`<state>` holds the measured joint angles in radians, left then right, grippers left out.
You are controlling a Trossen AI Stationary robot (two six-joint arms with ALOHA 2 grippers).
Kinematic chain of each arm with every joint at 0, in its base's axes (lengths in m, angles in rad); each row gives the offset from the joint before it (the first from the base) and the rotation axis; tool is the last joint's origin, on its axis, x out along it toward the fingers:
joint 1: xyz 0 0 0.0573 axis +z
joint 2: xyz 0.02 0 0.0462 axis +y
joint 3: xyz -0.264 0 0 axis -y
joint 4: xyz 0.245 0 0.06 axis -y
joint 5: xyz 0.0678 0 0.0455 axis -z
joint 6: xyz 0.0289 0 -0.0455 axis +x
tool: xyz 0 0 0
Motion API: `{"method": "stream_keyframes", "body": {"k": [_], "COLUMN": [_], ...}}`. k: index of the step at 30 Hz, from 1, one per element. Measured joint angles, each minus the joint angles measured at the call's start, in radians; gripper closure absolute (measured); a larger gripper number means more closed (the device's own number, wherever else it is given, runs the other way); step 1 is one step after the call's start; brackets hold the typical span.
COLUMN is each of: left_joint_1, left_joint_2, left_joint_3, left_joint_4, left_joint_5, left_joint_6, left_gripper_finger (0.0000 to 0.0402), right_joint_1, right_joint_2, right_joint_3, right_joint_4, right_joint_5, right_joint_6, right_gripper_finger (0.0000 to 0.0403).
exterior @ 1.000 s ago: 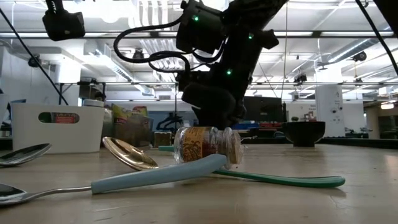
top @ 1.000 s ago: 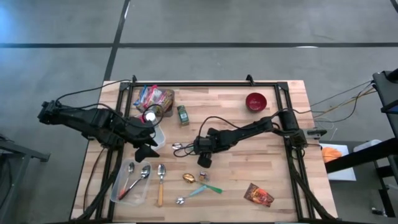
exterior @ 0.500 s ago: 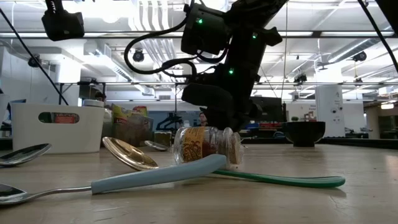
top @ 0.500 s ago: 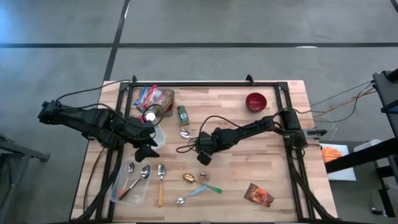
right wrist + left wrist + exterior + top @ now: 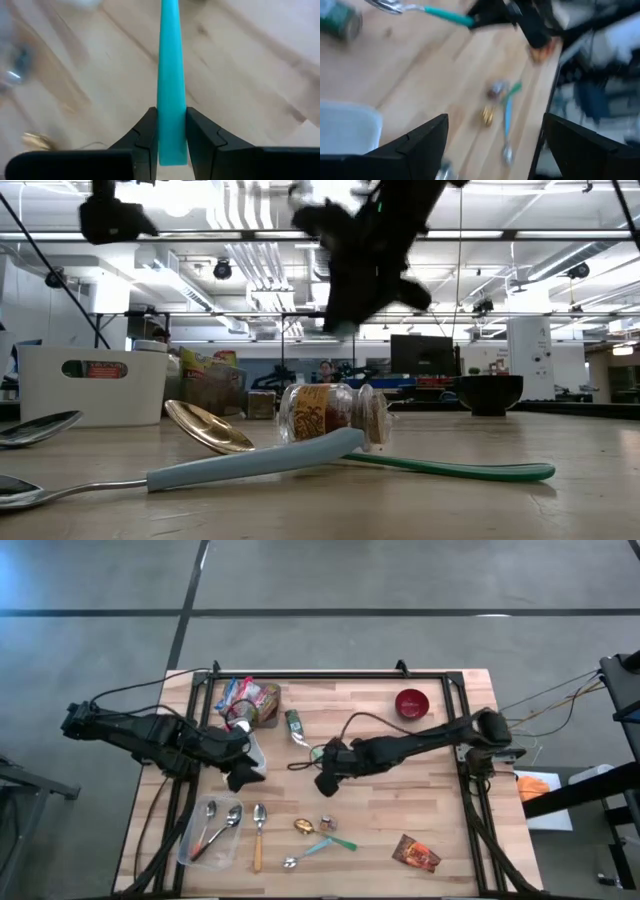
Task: Pick & Place Food Item
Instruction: Put the light blue spoon into the transparent bin
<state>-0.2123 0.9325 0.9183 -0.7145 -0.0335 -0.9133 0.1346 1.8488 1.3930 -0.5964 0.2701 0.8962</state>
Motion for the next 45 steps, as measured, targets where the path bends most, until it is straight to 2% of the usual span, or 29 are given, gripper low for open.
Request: {"method": "stream_keyframes", "body": {"k": [4, 11, 14, 19, 25, 30, 33, 37, 43, 45], "left_joint_1": [0.0, 0.0, 0.006, 0.009, 0.019, 0.019, 0.02, 0.02, 0.02, 0.02], "left_joint_2": [0.0, 0.024, 0.064, 0.16, 0.282, 0.342, 0.363, 0.375, 0.372, 0.37], "left_joint_3": [-0.03, -0.159, -0.193, -0.179, -0.095, -0.012, 0.024, 0.049, 0.052, 0.054], "left_joint_4": [0.179, 0.729, 0.89, 1.011, 1.006, 1.01, 1.011, 1.01, 1.014, 1.014], "left_joint_5": [-0.088, -0.227, -0.266, -0.282, -0.286, -0.288, -0.288, -0.288, -0.261, -0.246], "left_joint_6": [-0.007, -0.007, 0.0, -0.001, -0.001, 0.091, 0.139, 0.155, 0.154, 0.146], "left_gripper_finger": [0.0074, 0.0074, 0.0074, 0.0074, 0.0074, 0.0085, 0.0115, 0.0187, 0.0359, 0.0364], "right_joint_1": [0.023, 0.078, 0.103, 0.117, 0.134, 0.169, 0.188, 0.207, 0.22, 0.22], "right_joint_2": [-0.103, -0.245, -0.264, -0.262, -0.261, -0.261, -0.261, -0.264, -0.267, -0.267], "right_joint_3": [0.0, 0.0, 0.001, 0.005, 0.005, 0.005, 0.005, 0.005, 0.017, 0.024], "right_joint_4": [0.004, 0.151, 0.229, 0.325, 0.352, 0.365, 0.368, 0.372, 0.369, 0.369], "right_joint_5": [0.078, 0.22, 0.271, 0.283, 0.286, 0.284, 0.293, 0.315, 0.332, 0.334], "right_joint_6": [0.051, 0.087, 0.06, 0.021, -0.007, -0.031, -0.037, -0.043, -0.093, -0.109], "right_gripper_finger": [0.0338, 0.0338, 0.0338, 0.0338, 0.0338, 0.0338, 0.0338, 0.0338, 0.0338, 0.0338]}}
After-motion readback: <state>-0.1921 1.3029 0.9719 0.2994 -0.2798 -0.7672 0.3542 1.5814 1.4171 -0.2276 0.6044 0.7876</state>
